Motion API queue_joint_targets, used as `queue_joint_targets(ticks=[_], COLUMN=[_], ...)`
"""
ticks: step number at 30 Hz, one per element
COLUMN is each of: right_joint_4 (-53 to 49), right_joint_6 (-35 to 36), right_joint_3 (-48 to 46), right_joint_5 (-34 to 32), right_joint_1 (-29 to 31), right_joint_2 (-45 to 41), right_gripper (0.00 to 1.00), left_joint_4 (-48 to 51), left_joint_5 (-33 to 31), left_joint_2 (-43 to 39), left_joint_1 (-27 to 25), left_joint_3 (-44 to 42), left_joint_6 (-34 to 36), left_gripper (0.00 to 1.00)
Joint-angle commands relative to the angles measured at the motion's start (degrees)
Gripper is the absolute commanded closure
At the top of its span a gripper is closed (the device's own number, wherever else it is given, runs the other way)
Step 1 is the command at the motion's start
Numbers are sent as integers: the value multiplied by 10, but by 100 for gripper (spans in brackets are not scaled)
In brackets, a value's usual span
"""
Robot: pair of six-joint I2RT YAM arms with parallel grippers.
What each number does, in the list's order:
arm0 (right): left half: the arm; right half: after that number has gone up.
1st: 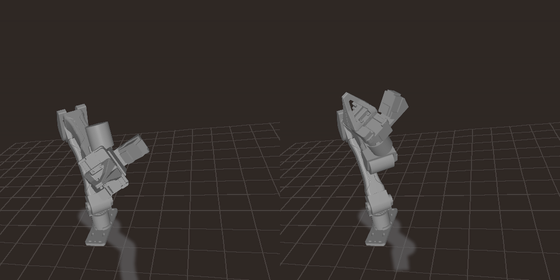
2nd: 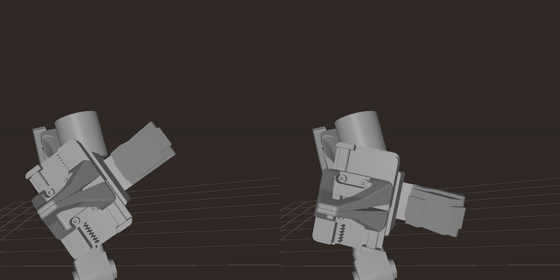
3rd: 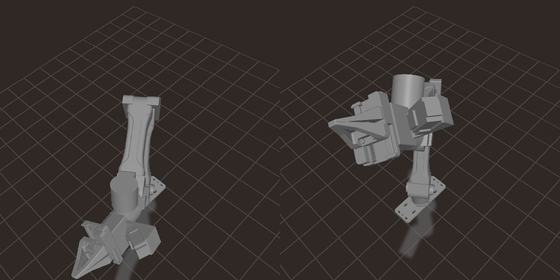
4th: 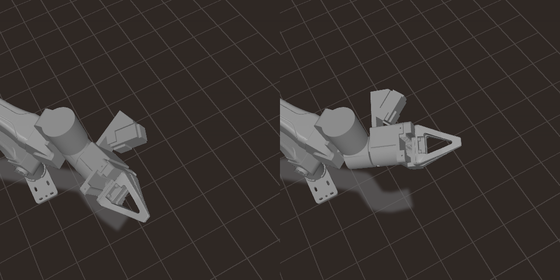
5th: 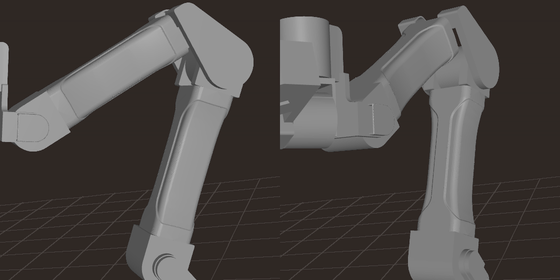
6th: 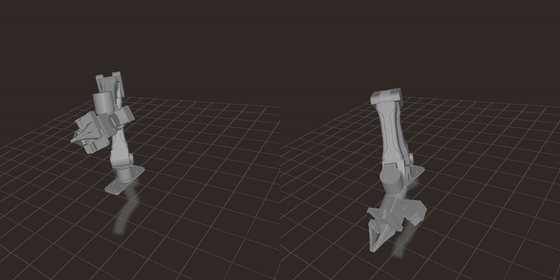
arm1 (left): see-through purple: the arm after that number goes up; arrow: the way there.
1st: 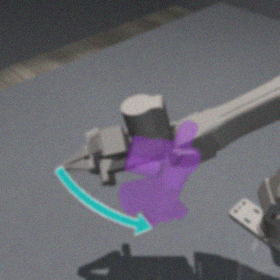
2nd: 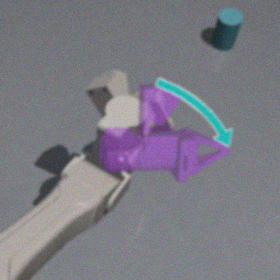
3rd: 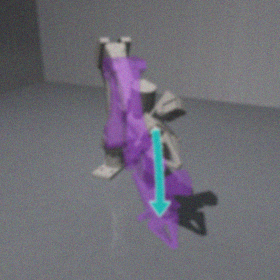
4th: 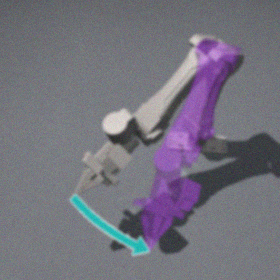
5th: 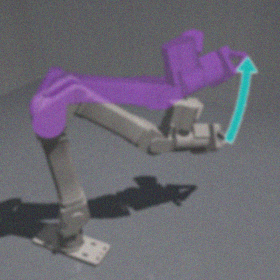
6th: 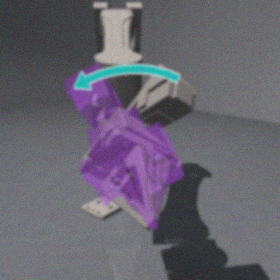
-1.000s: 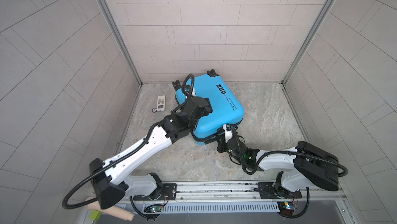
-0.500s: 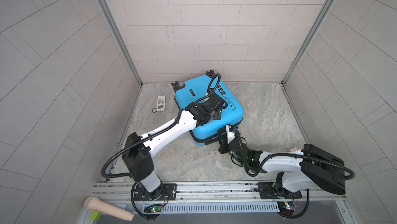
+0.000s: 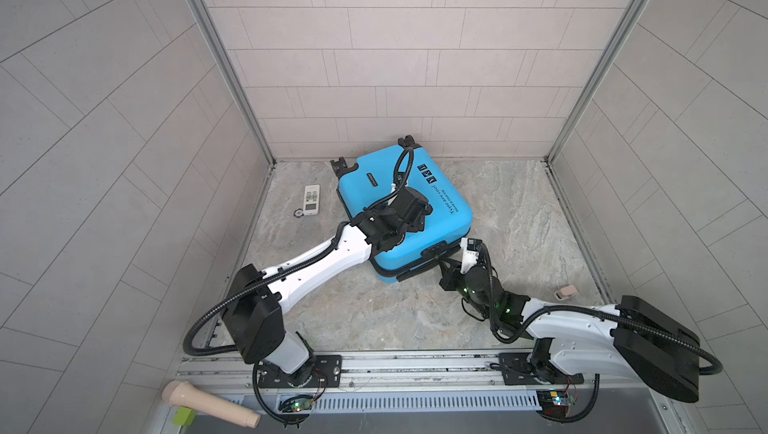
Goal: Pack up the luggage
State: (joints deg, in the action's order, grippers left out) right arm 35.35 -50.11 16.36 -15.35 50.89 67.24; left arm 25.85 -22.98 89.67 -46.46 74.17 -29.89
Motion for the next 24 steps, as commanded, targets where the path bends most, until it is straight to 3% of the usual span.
queue_joint_targets(ticks=[1, 11, 18, 22, 24], right_joint_4=[-63, -152, -134, -168, -182], right_joint_6=[45, 111, 135, 148, 149], right_joint_3=[-47, -38, -20, 6, 22], right_joint_5=[-22, 113, 171, 204, 233], right_joint_1=[-56, -231, -240, -250, -262], right_joint_2=[-39, -97, -57, -39, -31], right_gripper=[100, 100, 100, 100, 91], left_joint_4=[173, 171, 171, 170, 169], left_joint_5=[90, 96, 97, 101, 100], left_joint_2=[66, 75, 75, 34, 0], left_joint_1=[18, 20, 20, 20, 20], left_joint_3=[-74, -69, -63, -53, -47], left_joint_6=[-48, -45, -47, -55, -60], left_gripper=[10, 10, 10, 8, 7])
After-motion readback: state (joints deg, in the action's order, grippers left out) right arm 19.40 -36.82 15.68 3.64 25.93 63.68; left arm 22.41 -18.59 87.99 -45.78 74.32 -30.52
